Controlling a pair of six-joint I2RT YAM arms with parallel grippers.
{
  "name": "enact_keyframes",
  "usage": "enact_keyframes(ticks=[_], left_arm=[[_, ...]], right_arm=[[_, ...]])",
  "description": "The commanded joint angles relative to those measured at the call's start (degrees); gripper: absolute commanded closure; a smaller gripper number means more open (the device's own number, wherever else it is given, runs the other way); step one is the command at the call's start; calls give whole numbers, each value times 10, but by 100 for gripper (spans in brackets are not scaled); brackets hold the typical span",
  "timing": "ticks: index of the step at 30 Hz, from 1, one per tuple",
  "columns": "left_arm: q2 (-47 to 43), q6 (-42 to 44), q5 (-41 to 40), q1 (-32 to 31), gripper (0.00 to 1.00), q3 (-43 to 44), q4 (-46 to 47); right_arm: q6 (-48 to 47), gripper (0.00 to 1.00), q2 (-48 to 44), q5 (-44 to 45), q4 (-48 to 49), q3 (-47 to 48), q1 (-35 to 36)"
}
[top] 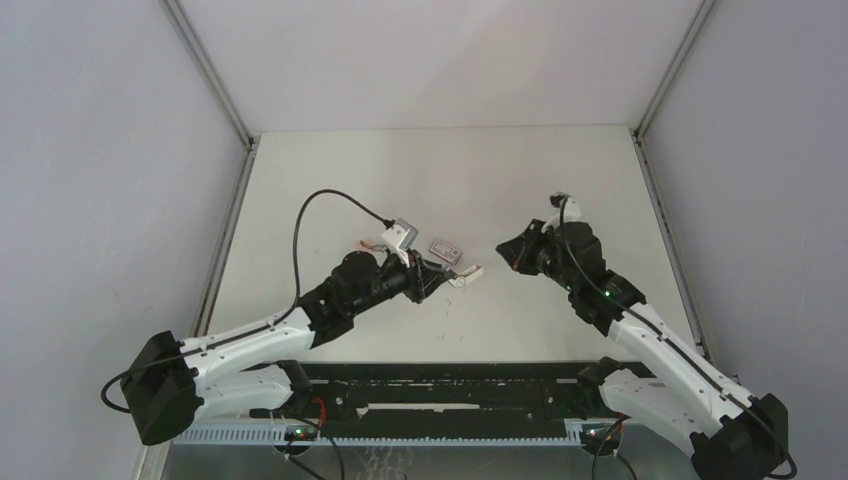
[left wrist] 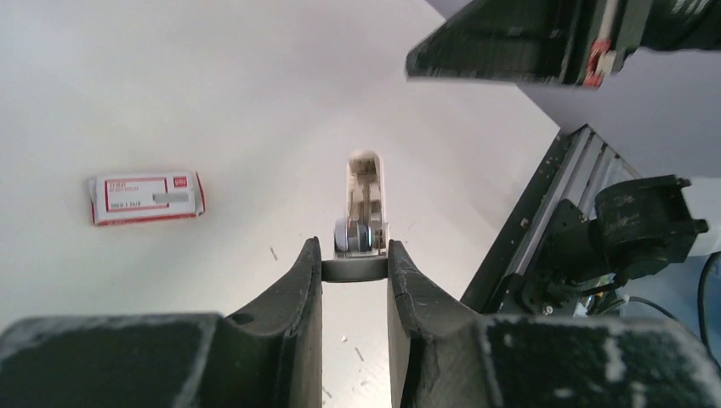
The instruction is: Load the staples into the stapler
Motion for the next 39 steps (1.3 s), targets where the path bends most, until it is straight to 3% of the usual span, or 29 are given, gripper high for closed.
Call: enact_keyframes(ticks=[1, 9, 16, 21, 29, 34, 39], left_arm=[[-12, 12, 15, 3, 100, -26, 26], [-27, 3, 22, 3, 100, -57, 69], [-99, 36, -1, 3, 100, -99, 147], [-132, 75, 5, 3, 100, -103, 154], [-149, 87, 12, 3, 100, -104, 156], [-151, 87, 13, 3, 100, -106, 162], [-151, 91, 18, 3, 100, -111, 170]], right_arm=[[9, 100, -38, 52, 24, -7, -21], [14, 100, -52, 37, 19, -16, -40], [67, 48, -40, -122, 34, -45, -75], [122, 28, -31, -215, 95, -54, -71], [171, 26, -5, -248, 173, -55, -35], [189, 33, 19, -255, 198, -55, -17], [214, 47, 32, -258, 237, -55, -12]])
